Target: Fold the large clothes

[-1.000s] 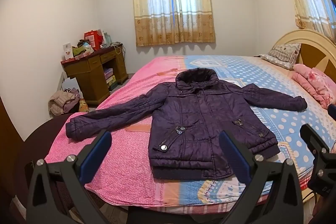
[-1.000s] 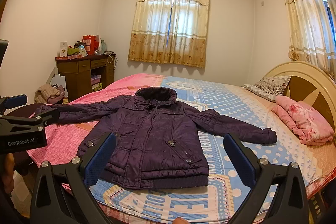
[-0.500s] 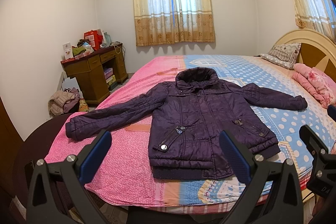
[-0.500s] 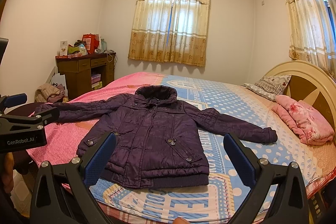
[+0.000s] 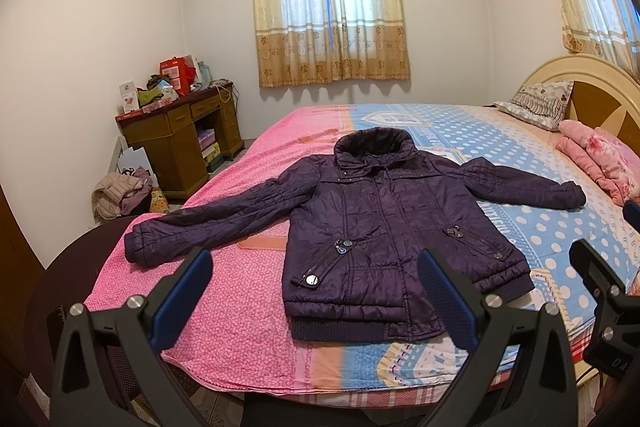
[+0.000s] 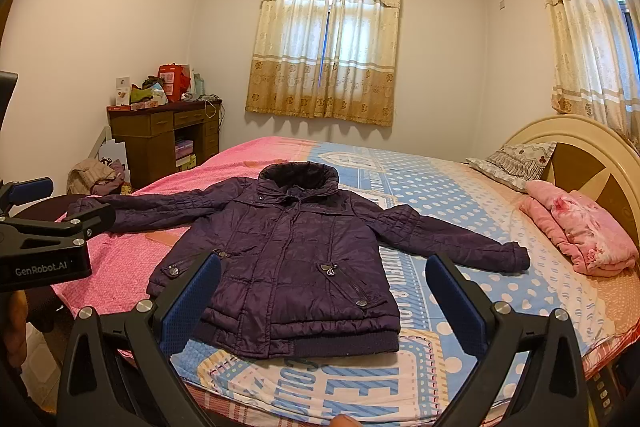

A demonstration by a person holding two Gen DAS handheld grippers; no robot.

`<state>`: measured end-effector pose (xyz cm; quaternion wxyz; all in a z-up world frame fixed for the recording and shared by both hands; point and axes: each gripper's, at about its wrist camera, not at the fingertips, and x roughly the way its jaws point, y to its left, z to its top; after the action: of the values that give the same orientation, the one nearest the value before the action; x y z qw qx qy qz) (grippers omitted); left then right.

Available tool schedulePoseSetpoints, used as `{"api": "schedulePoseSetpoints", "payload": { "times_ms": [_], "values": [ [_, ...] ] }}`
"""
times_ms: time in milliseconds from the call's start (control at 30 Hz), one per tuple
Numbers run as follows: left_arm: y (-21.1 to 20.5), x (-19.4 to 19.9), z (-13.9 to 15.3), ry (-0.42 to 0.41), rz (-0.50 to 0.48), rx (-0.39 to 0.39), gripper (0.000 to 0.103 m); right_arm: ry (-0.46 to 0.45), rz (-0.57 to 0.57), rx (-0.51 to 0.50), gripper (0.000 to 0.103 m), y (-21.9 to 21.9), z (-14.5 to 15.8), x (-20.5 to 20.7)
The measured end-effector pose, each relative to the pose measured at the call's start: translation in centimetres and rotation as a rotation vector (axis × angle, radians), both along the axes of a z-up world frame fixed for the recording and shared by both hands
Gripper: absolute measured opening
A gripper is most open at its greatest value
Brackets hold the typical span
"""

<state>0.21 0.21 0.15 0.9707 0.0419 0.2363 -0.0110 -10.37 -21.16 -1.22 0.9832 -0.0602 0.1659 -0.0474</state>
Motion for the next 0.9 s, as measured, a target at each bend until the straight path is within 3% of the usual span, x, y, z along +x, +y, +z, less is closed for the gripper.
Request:
{"api": "schedulePoseSetpoints", "payload": {
  "times_ms": [900],
  "values": [
    [-0.01, -0.01, -0.03, 0.001, 0.000, 0.001, 0.103, -0.001, 0.009, 0.000, 0.102, 0.31, -0.31, -0.04]
  ]
}}
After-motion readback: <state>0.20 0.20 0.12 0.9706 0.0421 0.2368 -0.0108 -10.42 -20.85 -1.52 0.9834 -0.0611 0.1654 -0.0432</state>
